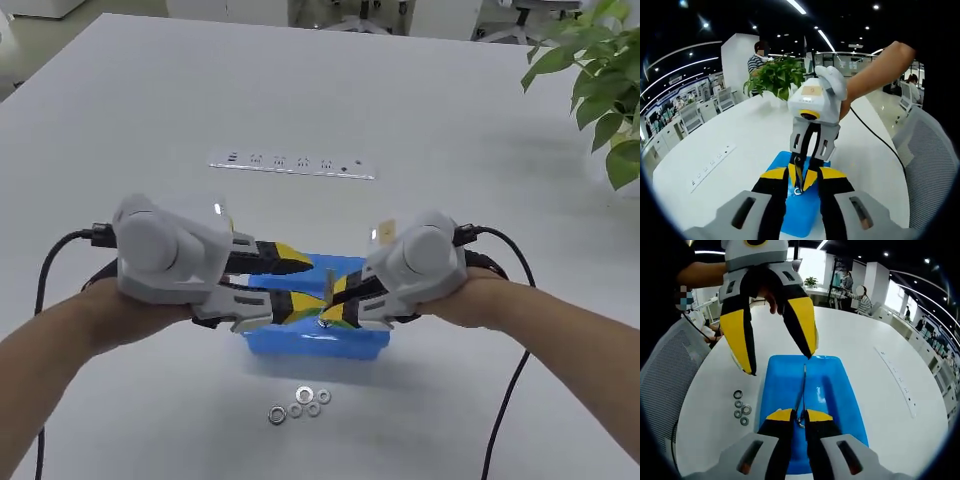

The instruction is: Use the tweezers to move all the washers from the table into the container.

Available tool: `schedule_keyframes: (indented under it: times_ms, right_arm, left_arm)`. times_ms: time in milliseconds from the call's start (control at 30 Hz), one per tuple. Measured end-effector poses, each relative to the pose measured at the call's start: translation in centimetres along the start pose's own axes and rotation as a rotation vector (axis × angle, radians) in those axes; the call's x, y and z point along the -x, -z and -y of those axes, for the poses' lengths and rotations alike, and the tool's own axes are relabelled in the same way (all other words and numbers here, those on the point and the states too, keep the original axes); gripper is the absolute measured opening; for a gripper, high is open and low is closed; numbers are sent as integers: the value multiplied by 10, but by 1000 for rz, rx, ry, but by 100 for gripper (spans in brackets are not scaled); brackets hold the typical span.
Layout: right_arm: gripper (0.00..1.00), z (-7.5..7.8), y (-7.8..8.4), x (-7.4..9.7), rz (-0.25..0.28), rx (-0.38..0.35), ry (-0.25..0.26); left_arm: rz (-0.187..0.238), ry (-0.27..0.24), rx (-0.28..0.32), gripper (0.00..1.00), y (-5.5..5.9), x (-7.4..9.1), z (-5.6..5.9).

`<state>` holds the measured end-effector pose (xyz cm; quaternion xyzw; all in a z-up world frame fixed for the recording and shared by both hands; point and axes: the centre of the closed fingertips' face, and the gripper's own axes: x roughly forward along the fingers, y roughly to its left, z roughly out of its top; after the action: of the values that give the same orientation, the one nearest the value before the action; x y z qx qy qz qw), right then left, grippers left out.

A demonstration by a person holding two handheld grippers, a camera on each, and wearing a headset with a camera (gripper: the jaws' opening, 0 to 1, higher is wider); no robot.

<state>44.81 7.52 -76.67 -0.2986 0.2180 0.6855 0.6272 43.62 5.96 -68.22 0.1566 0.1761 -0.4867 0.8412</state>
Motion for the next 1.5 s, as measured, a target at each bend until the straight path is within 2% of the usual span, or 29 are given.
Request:
schedule_keyframes:
  times_ms: [367,500,700,1233,1500]
  right_arm:
    - [10,-1,-1,-1,1,14,-4]
    - [10,-1,-1,0,1,17,-5]
    - [10,-1,-1,0,0,23,-7]
    - [16,-1,-1,2,-8,19,12]
    - [25,1,-10,11,18,-37,39]
  left_arm:
    - [-12,18,-41,15,-3,-16,-5]
    - [-24,12,-52,12,-1,-17,-6]
    - [-19,20,-51,8,-2,-17,-5]
    - [-16,22,-40,6,-1,-17,-4]
    - [-19,19,-23,6,-1,-16,-5]
